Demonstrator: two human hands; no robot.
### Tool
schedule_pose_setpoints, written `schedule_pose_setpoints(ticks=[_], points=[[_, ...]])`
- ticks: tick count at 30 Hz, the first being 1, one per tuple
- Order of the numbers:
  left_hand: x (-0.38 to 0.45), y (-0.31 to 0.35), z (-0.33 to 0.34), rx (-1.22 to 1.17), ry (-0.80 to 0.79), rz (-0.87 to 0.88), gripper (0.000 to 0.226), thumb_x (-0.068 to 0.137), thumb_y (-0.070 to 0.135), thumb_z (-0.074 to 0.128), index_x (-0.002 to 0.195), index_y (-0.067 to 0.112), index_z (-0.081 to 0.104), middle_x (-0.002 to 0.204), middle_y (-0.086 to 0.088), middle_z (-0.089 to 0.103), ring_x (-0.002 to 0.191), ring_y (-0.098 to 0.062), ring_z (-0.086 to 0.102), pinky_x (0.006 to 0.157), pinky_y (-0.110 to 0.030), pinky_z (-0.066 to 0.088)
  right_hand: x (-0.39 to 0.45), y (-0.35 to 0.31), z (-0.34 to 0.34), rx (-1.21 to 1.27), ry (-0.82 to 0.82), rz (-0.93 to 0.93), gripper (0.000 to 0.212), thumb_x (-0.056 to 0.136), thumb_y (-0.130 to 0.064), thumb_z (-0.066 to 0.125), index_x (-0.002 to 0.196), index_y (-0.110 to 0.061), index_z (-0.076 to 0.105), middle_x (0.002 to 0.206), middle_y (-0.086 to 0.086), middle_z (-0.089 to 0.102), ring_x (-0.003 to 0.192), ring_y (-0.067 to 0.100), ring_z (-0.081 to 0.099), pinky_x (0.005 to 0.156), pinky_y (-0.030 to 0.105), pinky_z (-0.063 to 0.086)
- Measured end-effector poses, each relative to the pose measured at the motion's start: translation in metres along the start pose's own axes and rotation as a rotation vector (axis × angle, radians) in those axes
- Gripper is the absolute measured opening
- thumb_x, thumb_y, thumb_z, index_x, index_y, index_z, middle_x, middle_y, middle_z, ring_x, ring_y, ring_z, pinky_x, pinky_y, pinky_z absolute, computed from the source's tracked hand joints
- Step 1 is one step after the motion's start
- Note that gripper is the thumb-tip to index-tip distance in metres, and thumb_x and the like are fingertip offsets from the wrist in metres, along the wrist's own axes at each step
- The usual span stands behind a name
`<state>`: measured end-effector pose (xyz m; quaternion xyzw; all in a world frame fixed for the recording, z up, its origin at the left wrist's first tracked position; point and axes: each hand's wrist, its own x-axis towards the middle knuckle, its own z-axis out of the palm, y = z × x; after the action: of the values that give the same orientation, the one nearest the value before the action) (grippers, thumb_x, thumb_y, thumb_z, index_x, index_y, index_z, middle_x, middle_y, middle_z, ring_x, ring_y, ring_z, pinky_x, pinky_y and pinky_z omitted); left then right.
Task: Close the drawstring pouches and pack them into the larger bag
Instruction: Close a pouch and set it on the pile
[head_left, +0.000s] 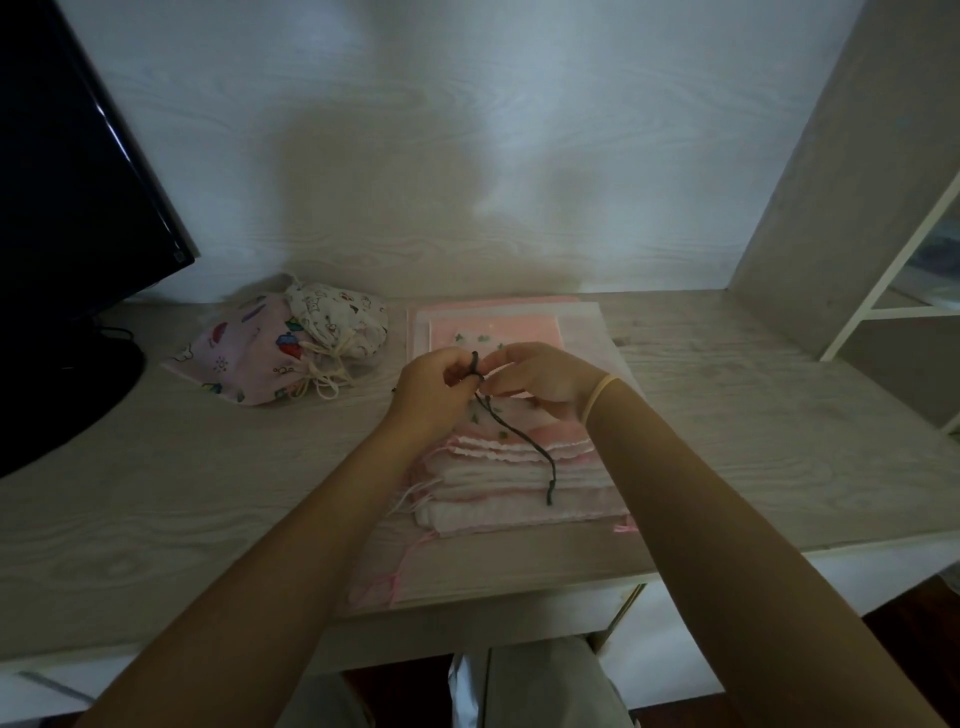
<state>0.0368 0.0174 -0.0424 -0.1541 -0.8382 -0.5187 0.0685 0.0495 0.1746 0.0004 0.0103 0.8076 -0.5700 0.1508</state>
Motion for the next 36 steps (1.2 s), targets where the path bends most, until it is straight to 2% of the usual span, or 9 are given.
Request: schedule_pose_setpoints(ticks=[3,6,11,15,20,25,29,33,36], points=[[0.0,0.001,0.0,-0.002,-0.005,0.007,0.015,0.084,0.002,0.067,0.087,0.016,0.071,0.08,0.0,0.067,0.076,-0.017,0.061,0.073,-0.029,0.05,0.003,0.002,0.003,-0.029,0.026,-0.01,0.018,0.083,0.0,0.066,0.093,-0.016,0.067,0.094,0.007,0.068,0.091,0.018,0.062,0.09,0.032,0.046],[0.0,0.002,-0.001,0.007,-0.015,0.015,0.015,0.084,0.002,0.067,0.088,0.016,0.071,0.077,0.003,0.065,0.072,-0.013,0.058,0.068,-0.023,0.045,0.004,0.002,0.002,-0.025,0.039,-0.01,0.02,0.083,0.002,0.066,0.097,-0.011,0.066,0.094,0.01,0.068,0.089,0.02,0.063,0.092,0.032,0.049],[0.001,0.001,-0.004,-0.074,-0.035,-0.031,0.017,0.085,0.002,0.066,0.089,0.017,0.071,0.077,0.005,0.065,0.071,-0.011,0.059,0.067,-0.024,0.045,-0.001,-0.001,0.004,-0.023,0.021,-0.024,0.022,0.083,0.001,0.067,0.101,-0.011,0.064,0.09,0.007,0.067,0.084,0.017,0.062,0.078,0.024,0.05],[0.001,0.005,-0.006,-0.101,-0.053,-0.084,0.015,0.087,0.004,0.065,0.094,0.015,0.073,0.078,0.005,0.065,0.069,-0.009,0.058,0.062,-0.022,0.043,-0.003,-0.001,0.0,-0.159,0.075,-0.013,0.019,0.081,-0.016,0.075,0.098,-0.011,0.068,0.089,0.004,0.066,0.081,0.017,0.056,0.064,0.023,0.041],[0.001,0.007,-0.009,-0.105,-0.086,-0.136,0.018,0.087,0.006,0.063,0.09,0.022,0.071,0.086,0.0,0.07,0.07,-0.009,0.06,0.057,-0.02,0.041,-0.007,-0.005,0.006,-0.557,0.14,-0.026,0.035,0.079,-0.041,0.073,0.096,-0.011,0.072,0.093,0.004,0.068,0.084,0.018,0.058,0.076,0.03,0.047],[0.001,0.011,-0.008,-0.145,-0.071,-0.171,0.015,0.088,0.004,0.063,0.095,0.014,0.072,0.086,-0.004,0.069,0.063,-0.008,0.058,0.05,-0.013,0.042,-0.013,-0.014,0.008,-0.731,0.142,-0.075,0.034,0.084,-0.035,0.069,0.099,-0.005,0.074,0.105,0.016,0.07,0.095,0.029,0.063,0.086,0.035,0.051],[0.003,0.012,-0.012,-0.222,-0.052,-0.268,0.013,0.087,0.004,0.066,0.098,0.01,0.072,0.084,-0.004,0.071,0.062,-0.008,0.059,0.048,-0.012,0.043,-0.018,-0.011,0.006,-0.541,0.153,-0.102,0.02,0.087,-0.027,0.067,0.096,-0.011,0.072,0.099,0.01,0.07,0.079,0.014,0.057,0.068,0.021,0.044],[0.006,0.008,-0.013,-0.379,-0.093,-0.402,0.015,0.087,0.001,0.066,0.101,0.001,0.072,0.077,-0.01,0.07,0.056,-0.01,0.06,0.051,-0.019,0.044,-0.017,-0.008,0.015,-0.683,0.162,-0.162,0.032,0.095,-0.025,0.055,0.094,0.003,0.071,0.093,0.022,0.069,0.069,0.019,0.051,0.066,0.029,0.042],[0.007,0.007,-0.014,-0.437,-0.128,-0.45,0.015,0.087,0.0,0.067,0.101,-0.001,0.071,0.074,-0.011,0.068,0.054,-0.011,0.06,0.052,-0.02,0.046,-0.016,-0.01,0.016,-0.749,0.161,-0.165,0.034,0.094,-0.027,0.055,0.095,0.002,0.072,0.093,0.021,0.07,0.075,0.027,0.058,0.076,0.038,0.051]])
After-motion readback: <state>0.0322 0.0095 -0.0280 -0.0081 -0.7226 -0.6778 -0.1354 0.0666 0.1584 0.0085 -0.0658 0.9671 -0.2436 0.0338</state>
